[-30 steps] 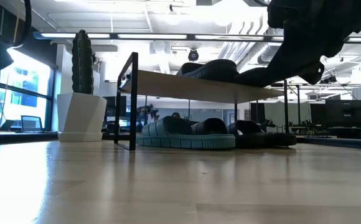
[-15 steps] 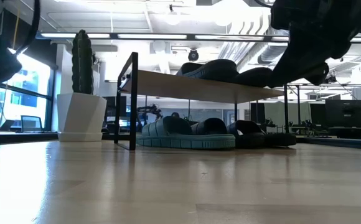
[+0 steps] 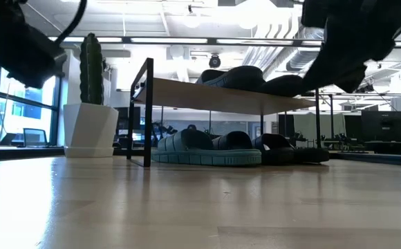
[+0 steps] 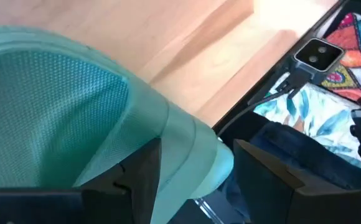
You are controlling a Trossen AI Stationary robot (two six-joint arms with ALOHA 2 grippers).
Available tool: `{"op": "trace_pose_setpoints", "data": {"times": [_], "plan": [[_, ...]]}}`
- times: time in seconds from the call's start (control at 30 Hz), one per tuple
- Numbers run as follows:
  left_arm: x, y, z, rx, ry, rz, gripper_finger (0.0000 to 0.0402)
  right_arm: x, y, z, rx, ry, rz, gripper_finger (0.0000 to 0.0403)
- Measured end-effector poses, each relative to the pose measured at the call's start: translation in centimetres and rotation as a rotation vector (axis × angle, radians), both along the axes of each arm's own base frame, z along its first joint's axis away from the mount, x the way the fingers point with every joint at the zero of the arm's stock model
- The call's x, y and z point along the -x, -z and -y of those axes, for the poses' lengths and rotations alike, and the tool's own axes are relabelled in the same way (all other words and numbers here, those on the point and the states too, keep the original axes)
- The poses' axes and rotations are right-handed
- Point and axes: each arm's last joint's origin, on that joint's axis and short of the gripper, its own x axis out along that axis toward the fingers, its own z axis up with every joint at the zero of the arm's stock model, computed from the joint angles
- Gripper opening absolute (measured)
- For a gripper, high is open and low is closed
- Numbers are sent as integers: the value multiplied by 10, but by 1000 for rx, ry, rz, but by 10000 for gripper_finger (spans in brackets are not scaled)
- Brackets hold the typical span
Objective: Pick and place slides into the shelf
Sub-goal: Put the green slipper under the shelf
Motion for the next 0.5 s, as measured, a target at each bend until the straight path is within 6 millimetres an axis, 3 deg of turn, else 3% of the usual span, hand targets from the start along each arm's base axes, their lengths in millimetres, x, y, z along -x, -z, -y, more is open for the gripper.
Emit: {"op": "trace_pose_setpoints", "data": {"times": [0.2, 0.5], "plan": [[-7, -11, -4, 35, 28, 124, 184, -2, -6, -9, -8, -73, 72, 0], [-9, -77, 4, -11, 209, 456, 181, -2, -7, -9, 8, -68, 85, 0]]}}
